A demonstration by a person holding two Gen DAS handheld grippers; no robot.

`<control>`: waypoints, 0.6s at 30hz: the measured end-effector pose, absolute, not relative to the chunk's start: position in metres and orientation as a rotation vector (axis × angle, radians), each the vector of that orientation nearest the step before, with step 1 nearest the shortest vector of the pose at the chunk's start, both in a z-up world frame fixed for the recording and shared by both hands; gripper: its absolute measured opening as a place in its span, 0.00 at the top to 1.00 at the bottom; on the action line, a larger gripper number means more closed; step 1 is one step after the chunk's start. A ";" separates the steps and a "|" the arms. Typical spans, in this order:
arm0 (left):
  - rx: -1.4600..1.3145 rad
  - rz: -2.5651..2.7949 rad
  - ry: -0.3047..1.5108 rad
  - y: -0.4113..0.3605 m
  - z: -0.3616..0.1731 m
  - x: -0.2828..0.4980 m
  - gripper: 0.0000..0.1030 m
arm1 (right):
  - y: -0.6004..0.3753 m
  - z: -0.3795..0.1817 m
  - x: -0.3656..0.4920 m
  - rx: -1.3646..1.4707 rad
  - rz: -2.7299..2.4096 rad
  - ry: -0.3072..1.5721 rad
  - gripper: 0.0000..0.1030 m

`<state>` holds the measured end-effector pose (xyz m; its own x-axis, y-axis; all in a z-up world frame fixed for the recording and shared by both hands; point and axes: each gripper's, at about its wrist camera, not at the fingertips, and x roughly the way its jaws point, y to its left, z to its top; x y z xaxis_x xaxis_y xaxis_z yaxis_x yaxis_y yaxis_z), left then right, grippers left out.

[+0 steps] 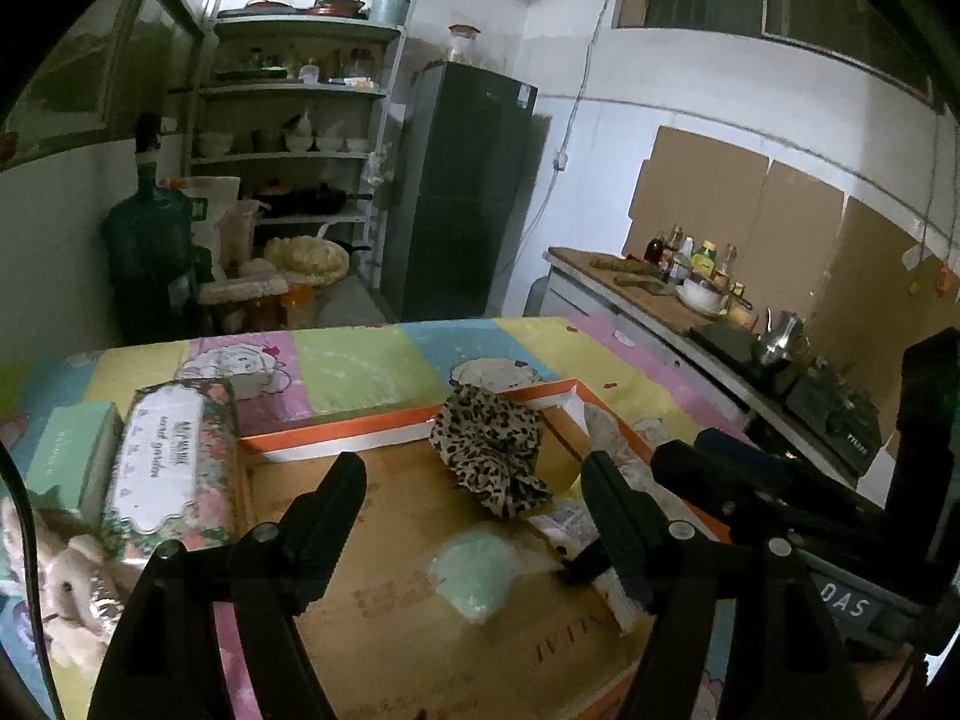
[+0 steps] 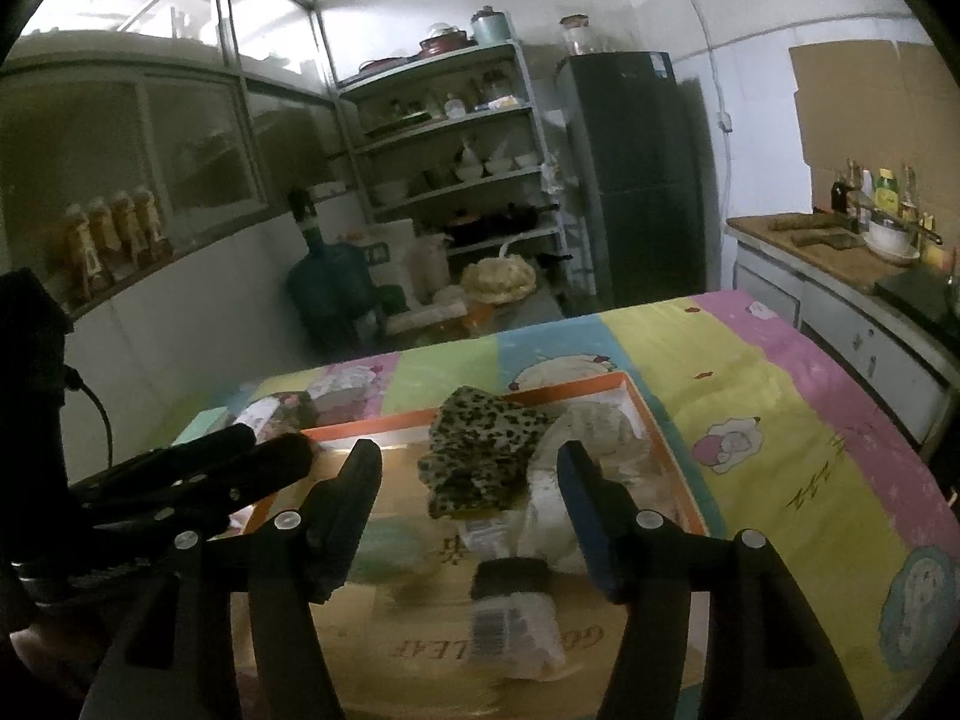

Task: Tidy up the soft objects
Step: 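Move both open tools back over the pile of soft items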

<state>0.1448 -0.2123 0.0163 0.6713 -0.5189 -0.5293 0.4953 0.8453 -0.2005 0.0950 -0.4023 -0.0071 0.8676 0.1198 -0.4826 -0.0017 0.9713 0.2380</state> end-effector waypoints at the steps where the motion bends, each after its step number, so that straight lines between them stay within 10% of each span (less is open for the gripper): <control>1: -0.040 -0.566 0.599 -0.209 0.019 0.142 0.28 | -0.399 -0.006 0.094 0.234 0.066 0.516 0.38; 18: -0.068 -0.431 0.493 -0.118 0.038 0.118 0.28 | -0.330 0.008 0.093 0.205 0.178 0.492 0.36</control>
